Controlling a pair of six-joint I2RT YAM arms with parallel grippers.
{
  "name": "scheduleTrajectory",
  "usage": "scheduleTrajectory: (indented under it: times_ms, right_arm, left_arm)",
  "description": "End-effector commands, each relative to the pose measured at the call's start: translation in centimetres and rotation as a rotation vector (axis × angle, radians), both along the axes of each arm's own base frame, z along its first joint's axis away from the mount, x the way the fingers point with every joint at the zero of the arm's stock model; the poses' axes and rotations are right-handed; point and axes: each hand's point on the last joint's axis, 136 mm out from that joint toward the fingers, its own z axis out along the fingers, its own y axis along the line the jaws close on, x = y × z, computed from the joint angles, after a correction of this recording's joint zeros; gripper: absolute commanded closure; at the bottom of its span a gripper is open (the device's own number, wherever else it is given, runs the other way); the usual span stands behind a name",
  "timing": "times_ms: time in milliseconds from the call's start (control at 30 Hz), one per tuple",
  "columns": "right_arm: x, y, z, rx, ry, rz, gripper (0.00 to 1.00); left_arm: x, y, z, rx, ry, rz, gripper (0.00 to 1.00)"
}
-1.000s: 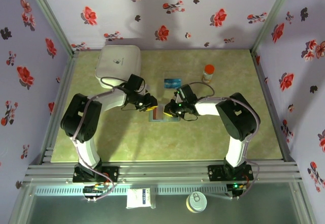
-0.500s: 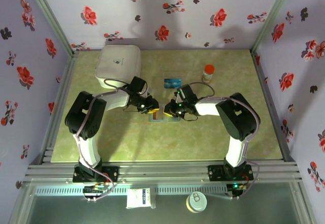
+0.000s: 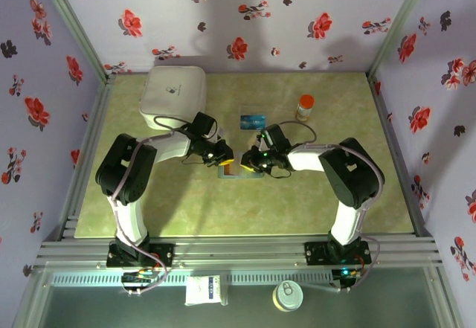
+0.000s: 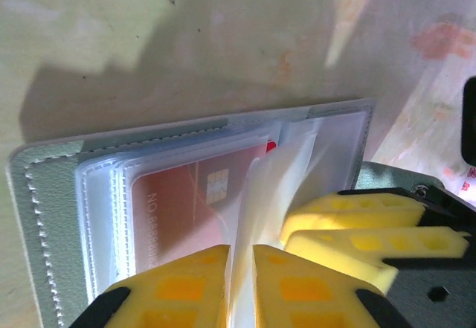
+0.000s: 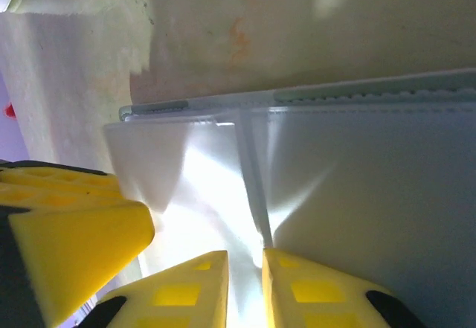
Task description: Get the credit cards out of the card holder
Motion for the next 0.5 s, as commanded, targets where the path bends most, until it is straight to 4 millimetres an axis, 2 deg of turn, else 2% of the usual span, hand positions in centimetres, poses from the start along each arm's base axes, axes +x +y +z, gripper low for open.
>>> scheduleTrajectory:
  times_ms: [0,200,467]
  right_arm:
    - [0.5,-1.2,2.1,-0.02,-0.056,-0.033,0.77]
    - [0.8,-3.2,4.1,-0.056,-0.107,-0.061,0.77]
    - [0.6,-5.8,4.9,-0.089,-0.13,-0.096,0.77]
  left_arm:
    - [-0.5,-0.6,1.4,-0.021,-0.01,-0.019,0.85]
    - [-0.7,-1.5,2.1,-0.016,-0.021,-0.045,0.86]
    - [-0.7,-3.6,2.4,-0.017,-0.023,-0.085,0.87]
